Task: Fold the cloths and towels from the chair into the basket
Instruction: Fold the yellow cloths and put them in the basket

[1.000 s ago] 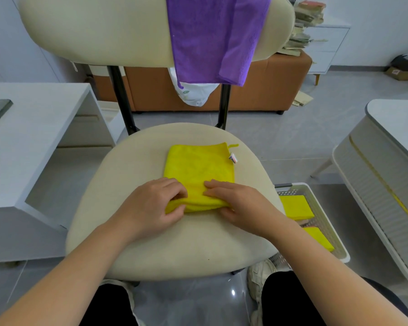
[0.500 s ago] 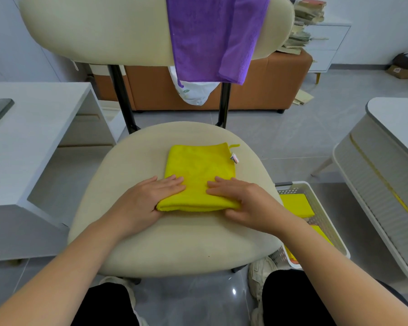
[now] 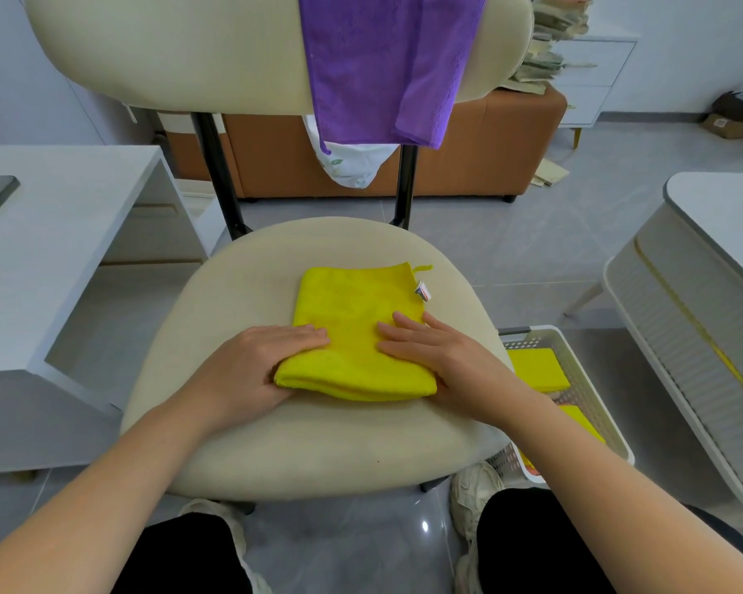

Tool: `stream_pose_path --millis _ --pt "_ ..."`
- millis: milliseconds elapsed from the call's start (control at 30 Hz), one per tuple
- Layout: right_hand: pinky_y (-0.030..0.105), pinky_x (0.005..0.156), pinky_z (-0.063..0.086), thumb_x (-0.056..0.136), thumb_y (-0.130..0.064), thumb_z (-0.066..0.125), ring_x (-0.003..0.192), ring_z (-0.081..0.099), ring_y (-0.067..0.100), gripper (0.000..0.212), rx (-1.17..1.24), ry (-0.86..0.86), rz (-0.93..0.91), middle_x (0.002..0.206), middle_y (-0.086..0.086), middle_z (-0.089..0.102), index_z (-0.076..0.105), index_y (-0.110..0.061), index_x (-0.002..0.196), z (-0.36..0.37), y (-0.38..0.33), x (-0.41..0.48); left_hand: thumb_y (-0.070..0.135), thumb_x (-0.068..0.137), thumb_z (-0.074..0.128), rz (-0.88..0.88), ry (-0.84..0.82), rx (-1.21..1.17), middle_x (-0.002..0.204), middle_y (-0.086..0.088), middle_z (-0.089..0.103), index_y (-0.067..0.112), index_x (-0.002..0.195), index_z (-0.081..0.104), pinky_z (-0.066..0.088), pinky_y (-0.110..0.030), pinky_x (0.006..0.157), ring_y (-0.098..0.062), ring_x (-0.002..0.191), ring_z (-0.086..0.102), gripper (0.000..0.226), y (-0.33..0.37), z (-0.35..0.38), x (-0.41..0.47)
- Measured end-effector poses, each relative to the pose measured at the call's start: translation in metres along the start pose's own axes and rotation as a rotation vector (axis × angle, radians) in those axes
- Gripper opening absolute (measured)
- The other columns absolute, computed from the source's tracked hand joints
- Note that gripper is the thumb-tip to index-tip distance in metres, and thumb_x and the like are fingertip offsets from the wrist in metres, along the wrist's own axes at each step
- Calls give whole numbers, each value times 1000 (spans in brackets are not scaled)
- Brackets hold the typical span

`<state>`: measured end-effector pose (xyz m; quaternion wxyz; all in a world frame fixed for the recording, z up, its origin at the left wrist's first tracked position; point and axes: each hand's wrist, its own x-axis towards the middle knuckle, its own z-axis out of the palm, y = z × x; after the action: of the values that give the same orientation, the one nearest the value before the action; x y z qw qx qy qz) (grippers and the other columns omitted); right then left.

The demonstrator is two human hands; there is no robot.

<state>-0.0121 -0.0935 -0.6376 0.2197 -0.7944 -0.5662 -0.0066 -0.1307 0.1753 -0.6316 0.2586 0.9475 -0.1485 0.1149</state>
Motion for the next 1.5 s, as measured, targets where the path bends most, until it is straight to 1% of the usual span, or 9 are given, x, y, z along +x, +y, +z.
stream_pose_path --millis 267,600,767,867,933,1133,1267,1400,1500 --pt "39 116 19 87 -35 58 139 29 5 62 55 -44 77 145 -17 34 35 -27 144 -2 -4 -5 47 80 48 -11 -110 31 147 19 32 39 141 28 23 -34 107 8 138 19 65 1 7 2" --pt "34 113 23 88 -21 53 114 53 13 34 241 110 222 122 -2 65 64 -19 120 -10 -10 2 47 74 55 -57 43 -54 105 20 65 38 121 50 32 -4 83 -7 93 54 49 13 -3 7" --pt "25 60 42 83 -39 58 63 49 4 22 633 369 388 62 -11 57 69 -23 72 -36 -32 18 23 81 71 -402 315 -731 75 19 70 42 75 73 50 -13 62 3 70 64 19 45 -23 25" --pt "34 66 49 78 -43 68 74 60 18 44 1022 376 552 76 16 64 64 1 84 -55 -40 30 30 78 62 -564 323 -1034 78 4 73 21 82 72 57 -23 62 -10 71 68 14 66 -38 39" --pt "35 75 56 85 -35 60 85 68 21 31 1226 274 693 94 10 72 65 -9 100 -60 -38 36 31 84 57 -684 263 -1115 83 2 74 19 91 68 58 -26 66 -14 75 70 17 68 -41 47" --pt "38 80 52 99 -39 42 93 61 24 34 970 176 999 110 9 62 50 -17 124 -41 -19 48 48 88 55 -867 225 -390 120 -6 62 17 120 53 46 -34 83 -23 103 60 45 30 -14 60" --pt "29 93 43 98 -25 47 110 55 16 41 483 276 844 130 -1 54 45 -16 137 -34 -9 38 44 89 56 -629 125 111 130 -7 47 13 131 44 39 -39 93 -26 120 45 54 22 -8 44" --pt "19 93 37 93 -8 49 116 54 15 32 186 265 514 125 0 61 60 -14 122 -33 -14 24 51 79 53 -161 105 64 87 9 57 19 89 62 45 -31 72 -8 84 51 34 26 -17 28" --pt "29 98 43 86 -11 45 114 57 18 36 158 169 358 120 1 64 65 -14 116 -28 -17 16 62 71 56 31 -149 135 90 11 58 25 91 62 42 -24 72 -7 85 52 42 29 -13 16"
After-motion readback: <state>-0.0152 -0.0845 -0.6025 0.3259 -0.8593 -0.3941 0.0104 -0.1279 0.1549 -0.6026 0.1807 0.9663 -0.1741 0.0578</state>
